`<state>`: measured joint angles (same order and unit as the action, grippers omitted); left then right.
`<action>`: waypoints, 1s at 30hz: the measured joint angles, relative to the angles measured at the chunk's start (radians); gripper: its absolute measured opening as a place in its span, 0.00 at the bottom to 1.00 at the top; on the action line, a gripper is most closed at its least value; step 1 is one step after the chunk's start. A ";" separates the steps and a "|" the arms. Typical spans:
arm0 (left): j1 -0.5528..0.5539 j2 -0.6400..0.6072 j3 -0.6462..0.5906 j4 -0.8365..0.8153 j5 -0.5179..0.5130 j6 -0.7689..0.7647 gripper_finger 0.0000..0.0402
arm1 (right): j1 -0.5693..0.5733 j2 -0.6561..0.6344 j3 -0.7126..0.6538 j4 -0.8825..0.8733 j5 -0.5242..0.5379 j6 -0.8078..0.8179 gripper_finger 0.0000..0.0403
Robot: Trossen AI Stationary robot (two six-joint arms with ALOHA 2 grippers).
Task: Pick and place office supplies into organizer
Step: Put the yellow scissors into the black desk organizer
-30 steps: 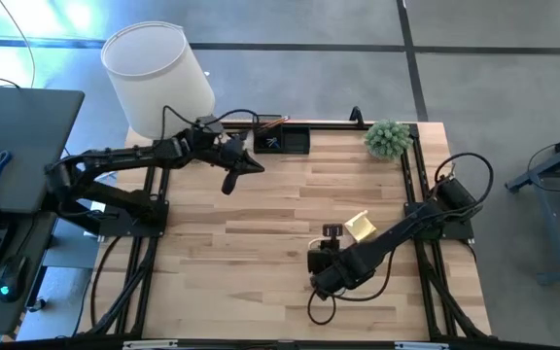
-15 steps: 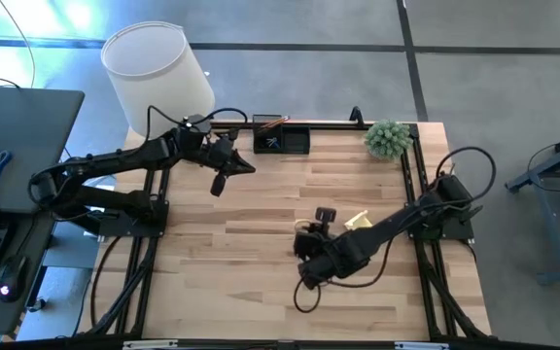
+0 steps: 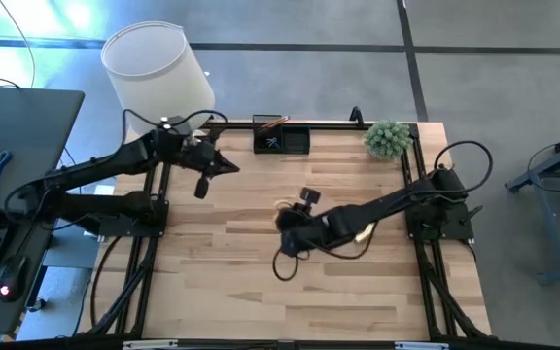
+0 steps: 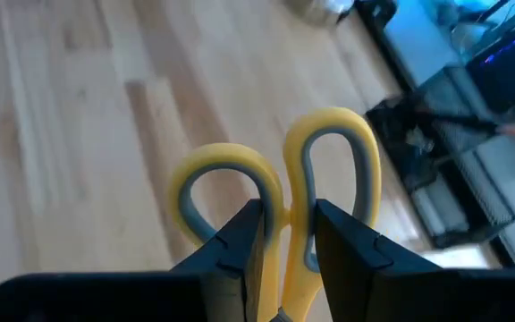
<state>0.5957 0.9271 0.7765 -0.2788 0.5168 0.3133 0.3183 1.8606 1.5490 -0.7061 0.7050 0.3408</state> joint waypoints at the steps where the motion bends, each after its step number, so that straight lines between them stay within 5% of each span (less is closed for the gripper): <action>1: 0.000 -0.021 0.000 -0.015 -0.014 0.001 0.00 | -0.013 0.000 0.000 0.028 0.007 -0.027 0.19; 8: 0.000 -0.123 0.000 -0.058 -0.038 0.001 0.00 | -0.142 0.000 0.000 0.344 0.014 -0.313 0.19; 14: 0.000 -0.138 -0.032 -0.037 -0.026 0.031 0.00 | -0.306 0.002 0.000 0.677 -0.162 -0.545 0.19; 18: 0.000 -0.139 -0.040 -0.006 -0.024 0.027 0.00 | -0.431 0.006 0.000 0.809 -0.330 -0.567 0.19; 24: 0.000 -0.138 -0.041 0.042 0.030 0.011 0.00 | -0.571 0.020 -0.001 0.929 -0.425 -0.586 0.17; 30: 0.010 -0.146 -0.147 0.356 0.145 -0.105 0.00 | -0.682 0.118 -0.002 1.103 -0.559 -0.586 0.18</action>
<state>0.6055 0.7815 0.6299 0.0774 0.6621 0.2088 -0.3636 1.9786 1.5475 0.3973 0.1461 -0.2447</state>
